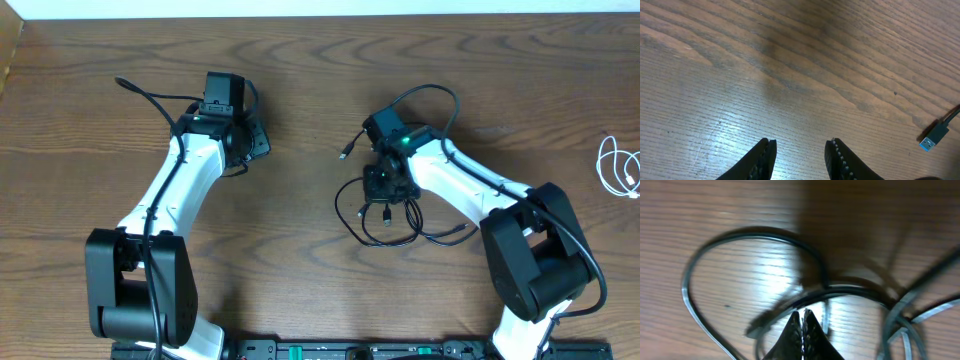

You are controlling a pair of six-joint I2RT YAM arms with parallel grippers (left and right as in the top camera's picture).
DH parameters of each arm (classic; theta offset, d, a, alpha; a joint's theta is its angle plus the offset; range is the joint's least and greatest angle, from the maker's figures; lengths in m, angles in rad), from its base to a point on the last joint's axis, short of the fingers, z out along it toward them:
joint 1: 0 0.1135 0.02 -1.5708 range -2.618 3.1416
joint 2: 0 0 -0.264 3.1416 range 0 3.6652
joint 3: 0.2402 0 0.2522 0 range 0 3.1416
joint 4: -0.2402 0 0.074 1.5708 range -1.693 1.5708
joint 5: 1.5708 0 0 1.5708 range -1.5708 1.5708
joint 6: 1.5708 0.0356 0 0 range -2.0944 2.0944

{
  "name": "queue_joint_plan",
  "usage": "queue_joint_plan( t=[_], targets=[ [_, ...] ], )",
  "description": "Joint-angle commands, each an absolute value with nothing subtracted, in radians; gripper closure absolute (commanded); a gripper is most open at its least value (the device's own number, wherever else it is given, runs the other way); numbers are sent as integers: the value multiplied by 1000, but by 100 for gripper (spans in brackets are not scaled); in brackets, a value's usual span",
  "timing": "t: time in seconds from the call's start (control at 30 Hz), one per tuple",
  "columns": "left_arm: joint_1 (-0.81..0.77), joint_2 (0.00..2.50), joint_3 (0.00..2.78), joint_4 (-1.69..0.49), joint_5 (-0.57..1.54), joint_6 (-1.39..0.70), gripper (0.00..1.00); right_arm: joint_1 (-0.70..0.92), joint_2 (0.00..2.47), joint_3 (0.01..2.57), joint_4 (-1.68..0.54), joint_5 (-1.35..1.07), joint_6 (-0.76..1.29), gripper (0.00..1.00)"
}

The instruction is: Untangle cables

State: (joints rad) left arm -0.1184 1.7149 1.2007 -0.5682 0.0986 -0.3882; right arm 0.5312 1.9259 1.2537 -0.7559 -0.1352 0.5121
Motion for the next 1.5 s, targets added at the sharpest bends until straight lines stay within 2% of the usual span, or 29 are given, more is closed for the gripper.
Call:
queue_joint_plan(
  t=[0.0, 0.37, 0.57, 0.77, 0.97, 1.13, 1.33, 1.37, 1.47],
  targets=[
    [-117, 1725, 1192, -567, 93, -380, 63, 554, 1934, 1252, -727, -149, 538, 99],
    [-117, 1725, 1192, -567, 93, -380, 63, 575, 1934, 1252, -664, -149, 516, 99],
    [-117, 1725, 1192, -568, 93, -380, 63, 526, 1910, 1411, -841, -165, 405, 77],
    [-117, 1725, 1192, -567, 93, -380, 62, 492, 1910, 1522, -1019, -128, 350, 66],
    [-117, 1725, 1192, -567, 93, -380, 62, 490, 1913, 1467, -1102, 35, 351, 62],
    [-117, 1725, 1192, -568, 93, -380, 62, 490, 1913, 1357, -1070, 80, 392, 60],
    [-117, 1725, 1192, -568, 93, -380, 62, 490, 1913, 1200, -944, 7, 448, 62],
    [-117, 1725, 1192, -568, 93, -380, 62, 490, 1913, 1178, -916, -31, 448, 66],
    [-117, 1725, 1192, -568, 93, -380, 62, 491, 1913, 1141, -865, -87, 448, 89]
  ],
)
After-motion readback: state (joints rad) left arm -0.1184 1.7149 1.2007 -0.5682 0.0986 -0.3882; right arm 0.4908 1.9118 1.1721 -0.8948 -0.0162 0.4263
